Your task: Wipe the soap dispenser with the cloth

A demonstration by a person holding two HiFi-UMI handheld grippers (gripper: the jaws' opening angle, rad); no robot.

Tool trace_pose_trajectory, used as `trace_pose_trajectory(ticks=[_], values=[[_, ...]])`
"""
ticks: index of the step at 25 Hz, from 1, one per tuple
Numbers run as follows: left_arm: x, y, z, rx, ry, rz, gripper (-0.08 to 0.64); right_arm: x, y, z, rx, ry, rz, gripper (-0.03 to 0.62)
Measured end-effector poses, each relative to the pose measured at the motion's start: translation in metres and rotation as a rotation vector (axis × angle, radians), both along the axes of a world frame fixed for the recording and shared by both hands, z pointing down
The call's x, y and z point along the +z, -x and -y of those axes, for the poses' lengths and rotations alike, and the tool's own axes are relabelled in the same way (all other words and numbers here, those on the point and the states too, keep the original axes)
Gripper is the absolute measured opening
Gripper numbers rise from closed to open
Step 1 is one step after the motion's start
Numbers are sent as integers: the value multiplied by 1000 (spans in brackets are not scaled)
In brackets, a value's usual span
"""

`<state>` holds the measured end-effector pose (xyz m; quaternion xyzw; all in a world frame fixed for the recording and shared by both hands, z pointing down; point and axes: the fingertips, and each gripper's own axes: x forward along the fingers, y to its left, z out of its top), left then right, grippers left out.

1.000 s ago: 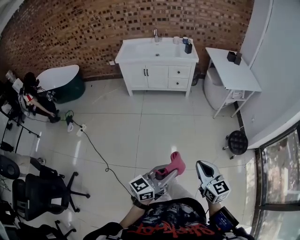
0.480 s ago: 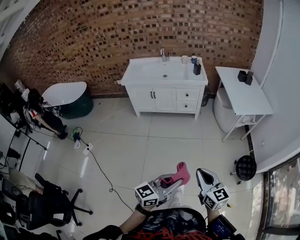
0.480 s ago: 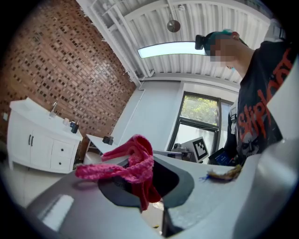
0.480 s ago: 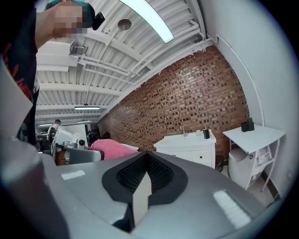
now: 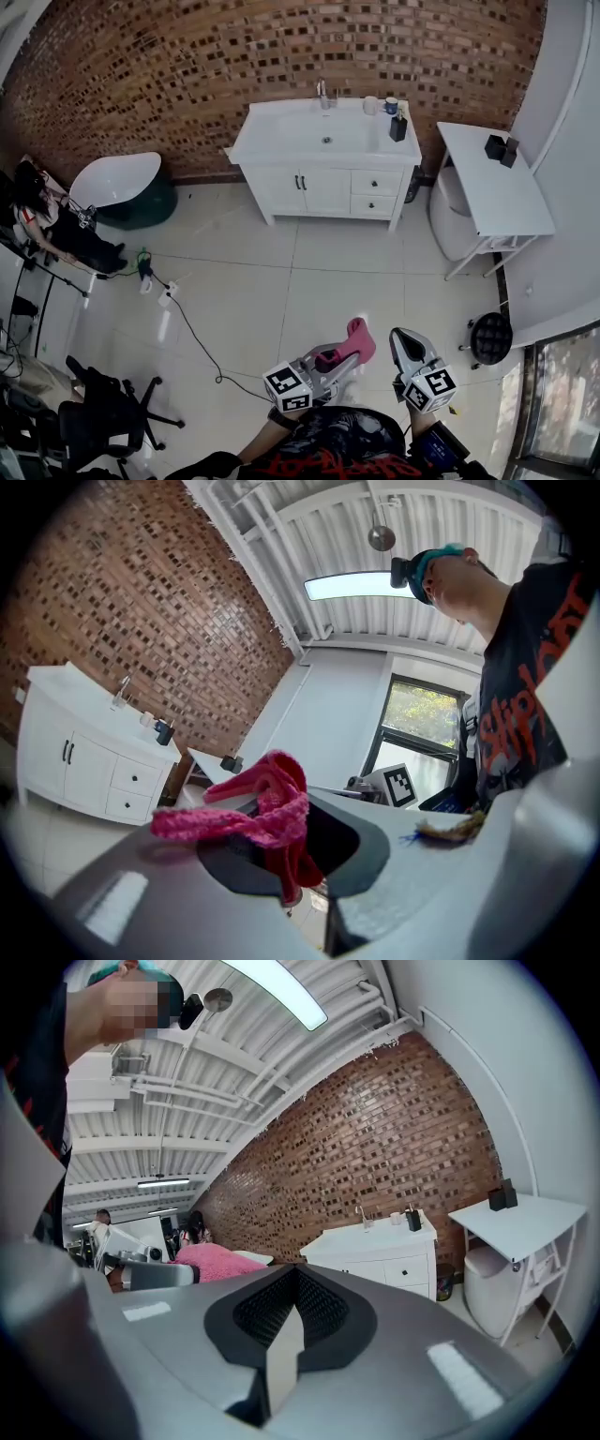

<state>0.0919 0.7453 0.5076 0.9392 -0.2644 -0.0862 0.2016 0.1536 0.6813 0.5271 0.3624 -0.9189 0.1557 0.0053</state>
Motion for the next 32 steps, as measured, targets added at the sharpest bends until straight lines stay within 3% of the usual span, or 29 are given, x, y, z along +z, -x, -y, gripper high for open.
trace_pose_trajectory(ticks=[5, 11, 15, 20, 24, 32], values=[[2, 46, 67, 17, -40, 20, 41, -4, 40, 59, 10, -31, -8, 2], [-43, 96, 156, -18, -180, 3, 41, -55, 68, 120, 27, -150, -23, 2], [-50, 111, 201, -3, -189, 0, 41, -47, 62, 152, 80, -114, -11, 2], [-15, 89, 259, 61, -120, 0, 41, -15, 41, 219, 120, -48, 6, 2], [-13, 66, 327, 65, -83, 6, 41, -16, 31, 297, 122, -52, 50, 2], [-61, 17, 439, 74, -201, 54, 41, -43, 4, 412, 86, -132, 86, 2]])
